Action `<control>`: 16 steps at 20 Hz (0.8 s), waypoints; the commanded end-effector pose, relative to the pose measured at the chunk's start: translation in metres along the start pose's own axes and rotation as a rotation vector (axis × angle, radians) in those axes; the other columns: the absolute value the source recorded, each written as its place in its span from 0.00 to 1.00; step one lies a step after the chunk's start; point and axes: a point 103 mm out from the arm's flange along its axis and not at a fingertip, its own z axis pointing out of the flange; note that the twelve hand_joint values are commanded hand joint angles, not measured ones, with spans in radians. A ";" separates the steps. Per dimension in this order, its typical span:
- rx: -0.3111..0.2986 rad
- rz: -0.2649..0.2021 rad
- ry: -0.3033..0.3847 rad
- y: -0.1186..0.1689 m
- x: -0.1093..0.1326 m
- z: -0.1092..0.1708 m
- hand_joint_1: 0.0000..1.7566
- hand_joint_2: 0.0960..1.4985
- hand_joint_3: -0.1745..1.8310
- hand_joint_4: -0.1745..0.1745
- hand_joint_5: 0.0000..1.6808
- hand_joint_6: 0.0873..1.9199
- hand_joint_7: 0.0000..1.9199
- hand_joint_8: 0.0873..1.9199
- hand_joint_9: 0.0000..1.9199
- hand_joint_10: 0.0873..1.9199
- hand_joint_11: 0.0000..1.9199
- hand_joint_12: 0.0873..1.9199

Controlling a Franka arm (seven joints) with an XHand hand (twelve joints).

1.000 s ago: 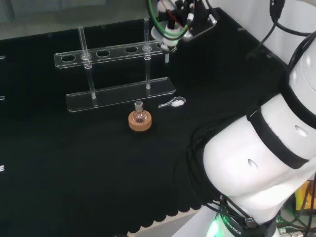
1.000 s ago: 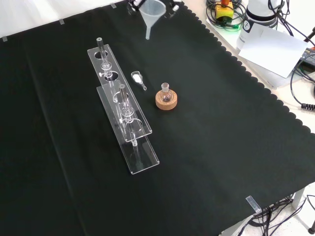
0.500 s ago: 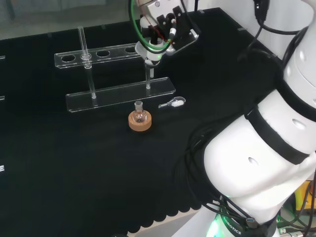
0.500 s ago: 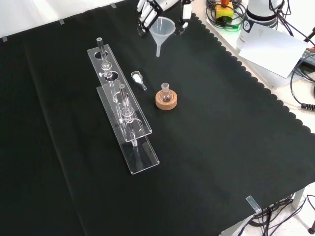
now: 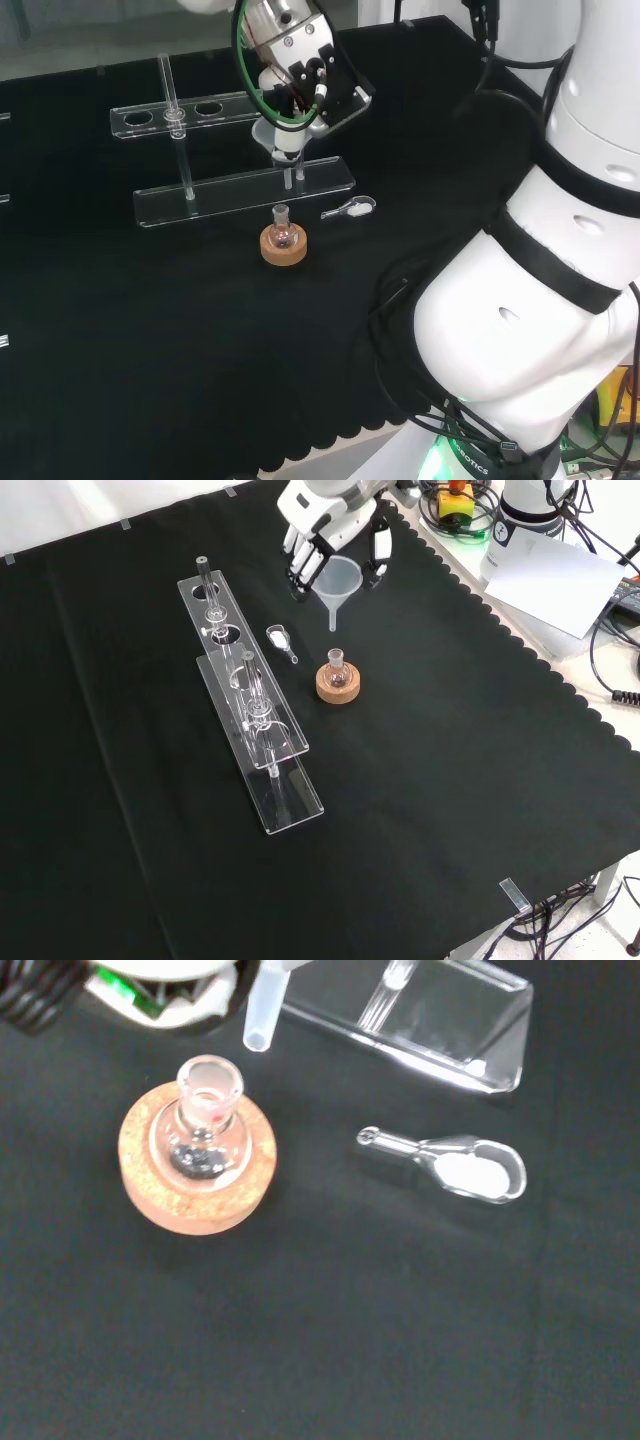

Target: Place the funnel on the round-bottom flask.

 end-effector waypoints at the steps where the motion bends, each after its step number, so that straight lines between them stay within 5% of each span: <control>1: 0.005 -0.019 0.000 0.009 0.009 0.007 0.57 0.43 0.48 0.48 0.34 0.30 0.33 0.30 0.51 0.18 0.36 0.62; 16: 0.024 -0.036 0.014 0.028 0.012 0.021 0.57 0.43 0.48 0.48 0.34 0.30 0.33 0.30 0.50 0.18 0.36 0.63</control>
